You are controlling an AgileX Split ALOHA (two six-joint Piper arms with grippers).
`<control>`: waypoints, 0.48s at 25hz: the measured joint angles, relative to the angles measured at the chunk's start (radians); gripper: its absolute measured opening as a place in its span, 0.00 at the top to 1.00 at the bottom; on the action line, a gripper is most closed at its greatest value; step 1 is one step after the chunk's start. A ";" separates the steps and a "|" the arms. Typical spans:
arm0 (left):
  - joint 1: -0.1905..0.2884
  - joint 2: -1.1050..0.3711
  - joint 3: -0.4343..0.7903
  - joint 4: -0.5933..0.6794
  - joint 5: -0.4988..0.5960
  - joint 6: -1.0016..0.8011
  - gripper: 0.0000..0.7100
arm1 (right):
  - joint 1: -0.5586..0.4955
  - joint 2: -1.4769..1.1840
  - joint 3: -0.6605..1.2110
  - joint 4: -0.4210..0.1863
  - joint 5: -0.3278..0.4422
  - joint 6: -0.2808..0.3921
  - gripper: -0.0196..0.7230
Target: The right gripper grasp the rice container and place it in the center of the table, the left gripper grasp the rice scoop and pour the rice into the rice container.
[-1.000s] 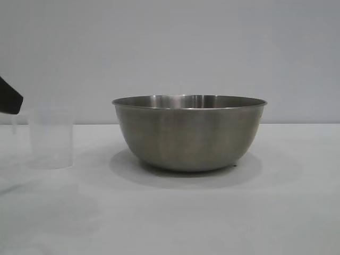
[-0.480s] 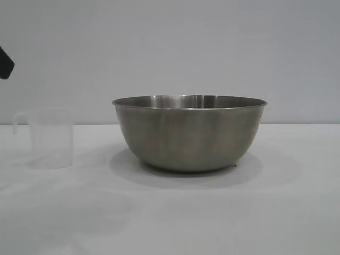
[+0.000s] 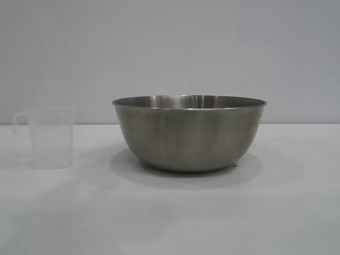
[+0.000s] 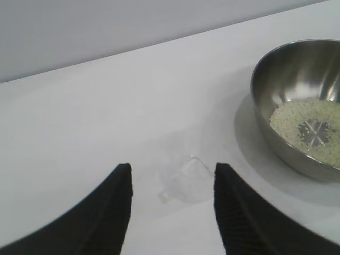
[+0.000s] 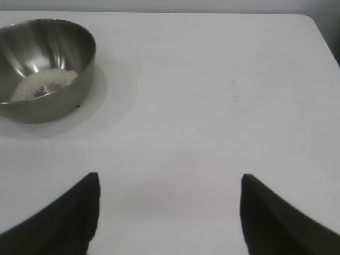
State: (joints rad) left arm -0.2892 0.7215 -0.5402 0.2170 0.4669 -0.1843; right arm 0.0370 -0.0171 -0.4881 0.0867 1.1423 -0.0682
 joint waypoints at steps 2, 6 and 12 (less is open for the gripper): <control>0.000 -0.041 0.000 -0.017 0.086 0.002 0.24 | 0.000 0.000 0.000 0.000 0.000 0.000 0.34; 0.000 -0.137 0.000 -0.046 0.238 0.025 0.25 | 0.000 0.000 0.000 0.000 0.000 0.000 0.34; 0.000 -0.307 -0.001 -0.157 0.417 0.211 0.39 | 0.000 0.000 0.000 0.000 0.000 0.000 0.34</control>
State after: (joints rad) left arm -0.2892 0.4149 -0.5409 0.0599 0.8837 0.0267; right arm 0.0370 -0.0171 -0.4881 0.0867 1.1423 -0.0682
